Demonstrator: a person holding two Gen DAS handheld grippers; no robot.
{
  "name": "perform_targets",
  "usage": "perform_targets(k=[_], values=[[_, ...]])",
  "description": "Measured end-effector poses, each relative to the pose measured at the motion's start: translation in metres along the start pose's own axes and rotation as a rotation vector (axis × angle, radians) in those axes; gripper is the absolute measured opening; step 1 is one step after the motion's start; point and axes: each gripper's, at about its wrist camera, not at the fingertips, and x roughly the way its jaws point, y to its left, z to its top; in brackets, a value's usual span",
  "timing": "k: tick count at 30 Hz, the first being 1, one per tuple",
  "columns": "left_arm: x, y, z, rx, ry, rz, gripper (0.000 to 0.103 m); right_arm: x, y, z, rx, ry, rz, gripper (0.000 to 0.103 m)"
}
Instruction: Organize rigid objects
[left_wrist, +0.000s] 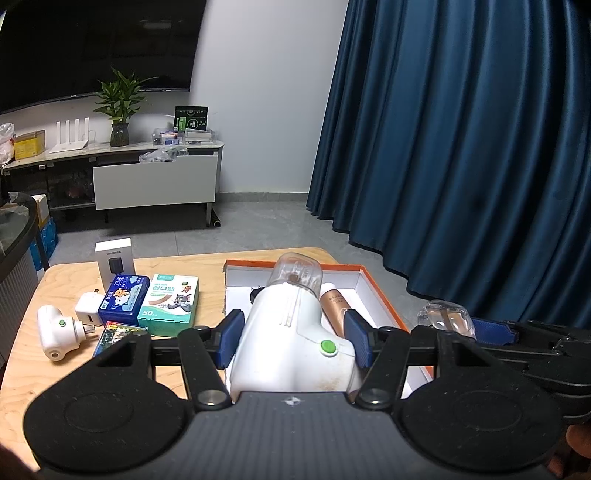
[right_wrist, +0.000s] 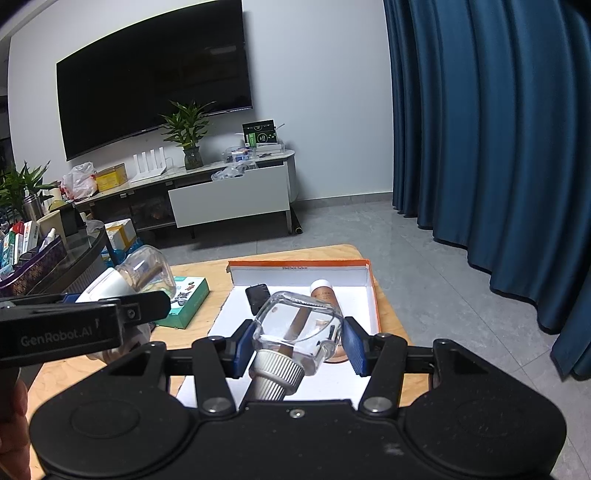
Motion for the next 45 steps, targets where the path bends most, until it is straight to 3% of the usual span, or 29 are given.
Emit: perform_targets(k=[45], values=[[0.0023, 0.0042, -0.0046, -0.018, 0.008, -0.003, 0.061, 0.0017, 0.0045, -0.0032, -0.011, 0.013, 0.008, 0.062]])
